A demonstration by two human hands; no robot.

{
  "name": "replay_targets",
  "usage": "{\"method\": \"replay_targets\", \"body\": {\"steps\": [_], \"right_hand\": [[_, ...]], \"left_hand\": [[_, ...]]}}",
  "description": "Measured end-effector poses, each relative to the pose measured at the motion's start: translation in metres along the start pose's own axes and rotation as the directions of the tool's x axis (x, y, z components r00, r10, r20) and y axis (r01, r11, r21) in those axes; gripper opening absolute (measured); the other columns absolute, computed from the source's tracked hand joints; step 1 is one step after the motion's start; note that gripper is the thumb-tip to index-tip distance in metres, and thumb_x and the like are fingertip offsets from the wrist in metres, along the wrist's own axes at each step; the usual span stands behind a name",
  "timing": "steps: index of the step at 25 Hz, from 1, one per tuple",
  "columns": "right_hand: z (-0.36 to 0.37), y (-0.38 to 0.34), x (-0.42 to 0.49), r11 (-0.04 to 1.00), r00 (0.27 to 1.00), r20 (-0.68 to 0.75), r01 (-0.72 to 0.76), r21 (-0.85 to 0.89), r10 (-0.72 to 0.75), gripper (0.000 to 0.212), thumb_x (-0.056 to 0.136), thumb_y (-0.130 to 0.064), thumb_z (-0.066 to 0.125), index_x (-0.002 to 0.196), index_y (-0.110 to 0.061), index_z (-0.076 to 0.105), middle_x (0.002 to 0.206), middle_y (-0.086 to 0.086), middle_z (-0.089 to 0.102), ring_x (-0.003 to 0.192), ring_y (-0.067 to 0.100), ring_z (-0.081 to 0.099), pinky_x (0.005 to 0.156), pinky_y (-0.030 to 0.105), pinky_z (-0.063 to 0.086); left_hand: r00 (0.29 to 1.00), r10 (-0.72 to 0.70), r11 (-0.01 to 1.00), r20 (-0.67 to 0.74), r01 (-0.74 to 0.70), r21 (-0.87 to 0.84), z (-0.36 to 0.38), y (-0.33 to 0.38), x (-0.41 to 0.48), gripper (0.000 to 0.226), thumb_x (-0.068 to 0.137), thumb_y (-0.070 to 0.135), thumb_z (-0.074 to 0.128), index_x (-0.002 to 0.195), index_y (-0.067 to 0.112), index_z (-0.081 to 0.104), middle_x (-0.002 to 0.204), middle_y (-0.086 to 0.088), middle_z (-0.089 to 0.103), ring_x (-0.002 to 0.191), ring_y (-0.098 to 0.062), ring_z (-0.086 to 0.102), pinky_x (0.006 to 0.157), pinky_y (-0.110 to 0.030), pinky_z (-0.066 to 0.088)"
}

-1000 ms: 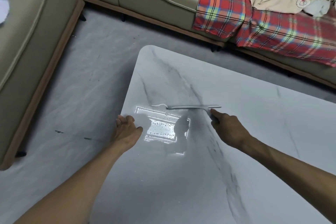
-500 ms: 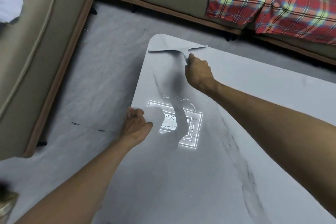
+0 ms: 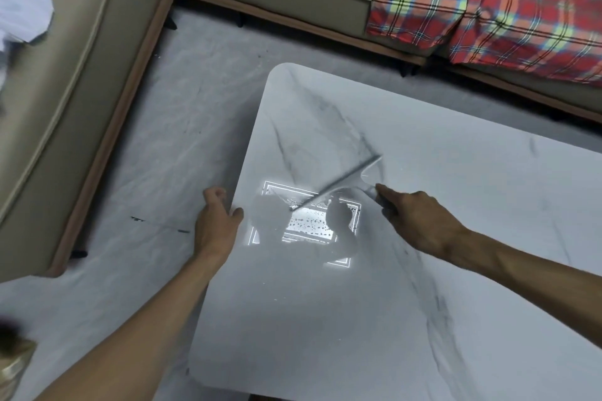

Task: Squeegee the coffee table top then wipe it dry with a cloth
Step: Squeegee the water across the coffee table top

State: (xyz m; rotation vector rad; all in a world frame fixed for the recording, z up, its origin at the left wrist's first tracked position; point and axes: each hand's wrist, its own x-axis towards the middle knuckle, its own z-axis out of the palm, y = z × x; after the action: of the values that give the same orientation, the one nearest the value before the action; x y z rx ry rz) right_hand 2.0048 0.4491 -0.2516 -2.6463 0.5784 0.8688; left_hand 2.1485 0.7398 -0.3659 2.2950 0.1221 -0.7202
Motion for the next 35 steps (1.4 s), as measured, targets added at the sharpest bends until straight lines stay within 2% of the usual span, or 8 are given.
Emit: {"method": "replay_targets", "body": {"steps": [5,9,12,16,21,26,31,35], "right_hand": [[-0.043,-0.045,0.096,0.972,0.970,-0.211,-0.073,0.222,0.121,0.026,0.100,-0.021,0.041,0.118,-0.004,0.047,0.112,0.029,0.062,0.099,0.047,0.059,0.079,0.046,0.046],[-0.036,-0.095,0.155,0.923,0.945,-0.216,-0.160,0.350,0.246,0.033,0.098,-0.018,0.038,0.129,-0.009,0.044,0.121,0.022,0.059,0.106,0.041,0.059,0.080,0.042,0.049],[0.007,-0.117,0.124,0.977,0.974,-0.224,0.018,0.212,0.031,0.039,0.095,-0.019,0.042,0.134,-0.019,0.040,0.112,0.021,0.062,0.101,0.043,0.057,0.070,0.036,0.037],[0.057,-0.092,0.046,0.967,0.962,-0.142,0.244,0.069,-0.233,0.050,0.096,-0.029,0.039,0.144,-0.038,0.030,0.096,0.012,0.066,0.085,0.041,0.062,0.064,0.038,0.041],[0.056,-0.002,-0.015,0.969,0.979,-0.008,0.200,-0.145,-0.203,0.052,0.100,-0.036,0.033,0.147,-0.050,0.017,0.097,-0.003,0.061,0.085,0.031,0.063,0.065,0.035,0.045],[0.025,0.032,-0.029,0.973,0.984,0.017,0.178,-0.148,-0.178,0.049,0.098,-0.046,0.033,0.144,-0.057,0.020,0.096,-0.008,0.063,0.092,0.024,0.063,0.074,0.035,0.050],[0.060,-0.065,-0.001,0.844,0.845,0.039,0.535,-0.048,-0.534,0.041,0.099,-0.055,0.023,0.140,-0.056,0.030,0.119,-0.008,0.063,0.106,0.025,0.062,0.078,0.032,0.046],[0.096,-0.115,0.012,0.761,0.778,0.064,0.625,-0.175,-0.625,0.041,0.104,-0.042,0.030,0.144,-0.046,0.034,0.107,0.003,0.064,0.091,0.031,0.063,0.065,0.032,0.032]], "left_hand": [[0.996,0.002,0.999,-0.084,-0.006,-0.046,-0.019,-0.027,-0.012,0.025,0.075,0.006,0.077,0.076,0.022,0.059,0.068,0.006,0.064,0.063,-0.004,0.061,0.059,-0.016,0.045],[0.993,-0.038,0.999,-0.112,0.033,-0.040,-0.020,-0.037,-0.016,0.010,0.090,0.014,0.057,0.084,0.021,0.061,0.070,0.010,0.068,0.063,0.000,0.060,0.063,-0.021,0.048],[0.991,-0.127,0.991,-0.042,0.125,-0.044,-0.017,-0.042,-0.018,0.020,0.093,0.010,0.046,0.111,0.017,0.055,0.097,0.006,0.062,0.080,-0.013,0.056,0.064,-0.020,0.038],[0.962,-0.252,0.956,0.106,0.264,-0.126,-0.011,-0.044,-0.023,0.041,0.085,0.003,0.048,0.123,0.018,0.047,0.109,0.003,0.056,0.087,-0.015,0.054,0.060,-0.019,0.036],[0.953,-0.268,0.953,0.144,0.284,-0.106,-0.006,-0.044,-0.026,0.038,0.081,0.003,0.051,0.113,0.023,0.048,0.104,0.010,0.056,0.074,0.005,0.048,0.057,-0.018,0.036],[0.955,-0.274,0.948,0.111,0.288,-0.137,-0.005,-0.046,-0.026,0.035,0.082,0.005,0.053,0.113,0.020,0.052,0.106,0.005,0.058,0.074,0.002,0.050,0.056,-0.016,0.035],[0.950,-0.304,0.941,-0.066,0.288,-0.179,-0.007,-0.051,-0.030,0.023,0.085,0.012,0.051,0.105,0.023,0.053,0.111,-0.002,0.064,0.084,-0.016,0.057,0.066,-0.024,0.043],[0.960,-0.269,0.960,-0.074,0.262,-0.096,-0.008,-0.055,-0.035,0.034,0.083,0.007,0.048,0.115,0.020,0.050,0.123,-0.006,0.062,0.094,-0.021,0.053,0.083,-0.030,0.042]]}}
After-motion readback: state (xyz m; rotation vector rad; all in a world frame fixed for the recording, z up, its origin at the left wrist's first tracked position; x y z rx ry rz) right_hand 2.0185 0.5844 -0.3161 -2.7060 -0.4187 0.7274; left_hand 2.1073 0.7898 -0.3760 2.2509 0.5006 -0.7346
